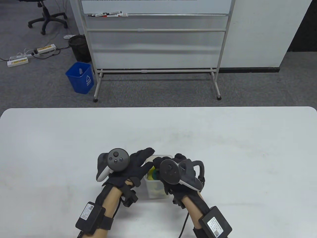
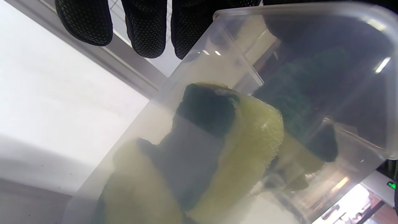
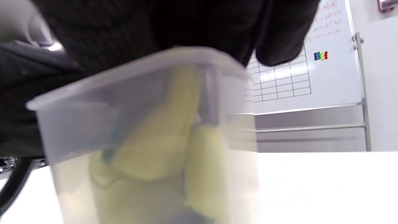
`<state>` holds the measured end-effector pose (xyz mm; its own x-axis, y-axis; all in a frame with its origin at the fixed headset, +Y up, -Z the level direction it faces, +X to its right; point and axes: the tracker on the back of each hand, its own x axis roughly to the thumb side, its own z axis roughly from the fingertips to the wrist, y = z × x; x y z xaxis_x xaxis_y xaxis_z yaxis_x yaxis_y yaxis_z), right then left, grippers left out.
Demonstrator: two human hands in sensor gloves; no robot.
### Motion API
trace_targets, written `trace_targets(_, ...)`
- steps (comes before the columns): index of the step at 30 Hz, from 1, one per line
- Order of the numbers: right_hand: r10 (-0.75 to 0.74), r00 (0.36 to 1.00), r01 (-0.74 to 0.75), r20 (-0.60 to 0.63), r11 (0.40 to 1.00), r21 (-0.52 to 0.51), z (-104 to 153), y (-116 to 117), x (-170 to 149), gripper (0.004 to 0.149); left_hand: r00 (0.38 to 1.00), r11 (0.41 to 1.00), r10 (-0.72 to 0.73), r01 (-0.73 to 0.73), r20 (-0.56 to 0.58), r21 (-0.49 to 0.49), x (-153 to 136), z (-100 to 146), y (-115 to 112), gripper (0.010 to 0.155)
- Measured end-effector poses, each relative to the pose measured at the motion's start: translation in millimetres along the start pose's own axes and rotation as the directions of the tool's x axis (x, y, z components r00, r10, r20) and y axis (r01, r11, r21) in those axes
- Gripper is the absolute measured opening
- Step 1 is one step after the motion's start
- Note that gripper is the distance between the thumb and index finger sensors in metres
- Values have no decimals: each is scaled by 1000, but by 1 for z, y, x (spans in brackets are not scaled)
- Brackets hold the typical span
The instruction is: Squeeze sponges into plastic airtight container
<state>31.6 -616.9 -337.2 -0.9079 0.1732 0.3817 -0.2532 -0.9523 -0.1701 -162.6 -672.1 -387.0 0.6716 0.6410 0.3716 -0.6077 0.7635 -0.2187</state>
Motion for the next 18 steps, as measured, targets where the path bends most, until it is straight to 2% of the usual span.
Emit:
trace_targets(4, 89, 996, -89, 13, 996, 1, 0, 0, 7, 49, 1000, 1000, 5, -5, -1, -3, 0, 0, 0, 67)
trace_targets(13, 138, 990, -138, 12, 990, 31, 0, 0, 9, 46, 1000, 1000, 11, -11, -2, -5, 0, 0, -1, 67)
trace_targets(18, 135, 991, -135, 9, 987, 87, -1, -3, 8, 44, 1000, 1000, 6, -6, -7, -4, 0, 0, -1, 67)
